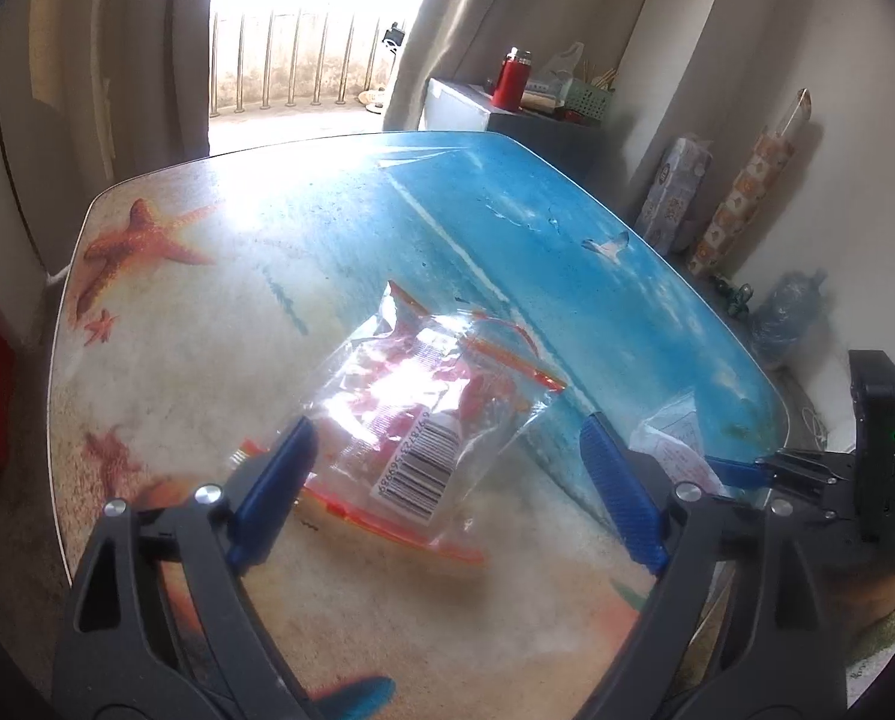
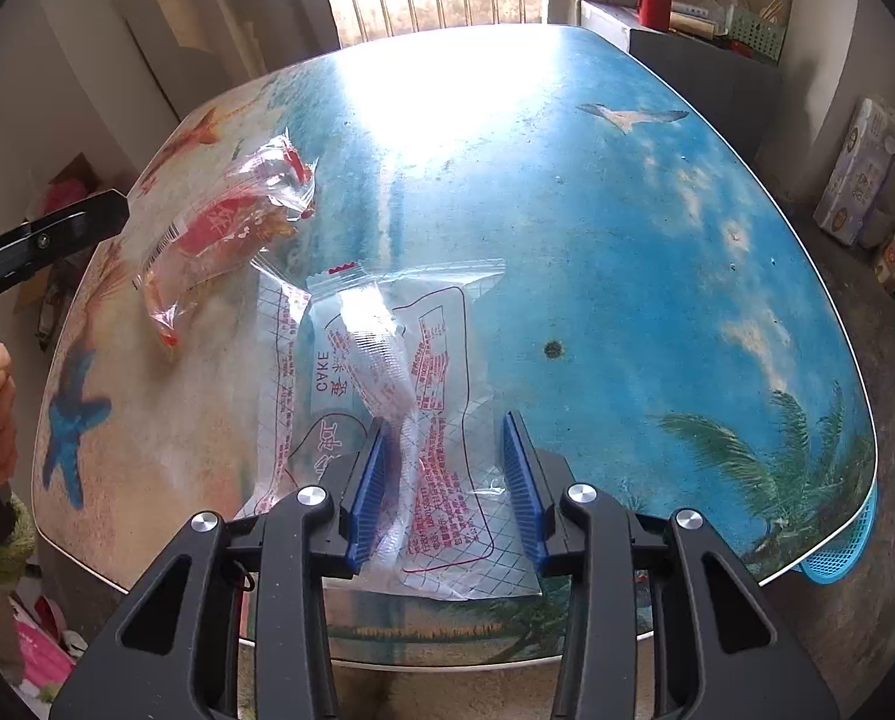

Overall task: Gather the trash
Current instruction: 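Close the left tool on the zip bag with barcode while the right tool holds its bag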

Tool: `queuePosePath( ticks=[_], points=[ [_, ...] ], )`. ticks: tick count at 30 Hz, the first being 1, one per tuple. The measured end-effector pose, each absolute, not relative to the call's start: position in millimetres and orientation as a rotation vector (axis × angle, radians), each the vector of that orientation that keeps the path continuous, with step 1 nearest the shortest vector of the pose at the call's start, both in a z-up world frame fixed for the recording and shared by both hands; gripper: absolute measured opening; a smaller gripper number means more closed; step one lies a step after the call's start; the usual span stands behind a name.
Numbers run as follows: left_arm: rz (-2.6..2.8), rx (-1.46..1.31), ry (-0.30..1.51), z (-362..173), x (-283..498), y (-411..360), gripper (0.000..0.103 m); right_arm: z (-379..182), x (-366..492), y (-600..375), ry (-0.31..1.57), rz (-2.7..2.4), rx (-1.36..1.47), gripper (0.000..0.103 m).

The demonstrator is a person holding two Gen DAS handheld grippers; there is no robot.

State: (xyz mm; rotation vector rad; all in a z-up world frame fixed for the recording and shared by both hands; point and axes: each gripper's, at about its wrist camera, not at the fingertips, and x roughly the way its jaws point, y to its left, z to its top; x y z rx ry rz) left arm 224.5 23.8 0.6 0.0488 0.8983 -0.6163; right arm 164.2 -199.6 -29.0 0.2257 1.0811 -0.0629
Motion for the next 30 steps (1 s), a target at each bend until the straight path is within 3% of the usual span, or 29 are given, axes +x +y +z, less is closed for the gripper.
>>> queuePosePath(
  ticks=[11, 16, 24, 30],
  points=[
    [-0.712, 0.291, 1.071, -37.8, 272.7, -18.1, 0.087, -30.1, 160.6, -213.1, 1.065, -0.017, 0.307, 0.034],
    [-0.671, 0.378, 1.051, -47.0, 265.3, -26.9, 0.086, -30.1, 156.0, -217.8, 1.059, 0.004, 0.335, 0.034],
    [-0.608, 0.331, 1.081, -47.7, 256.0, -21.8, 0.059, -28.9, 157.7, -222.5, 1.068, 0.026, 0.344, 0.034],
    [-0.567, 0.298, 1.117, -46.1, 233.6, -13.8, 0.053, -28.5, 159.7, -222.1, 1.070, 0.016, 0.342, 0.034]
  ],
)
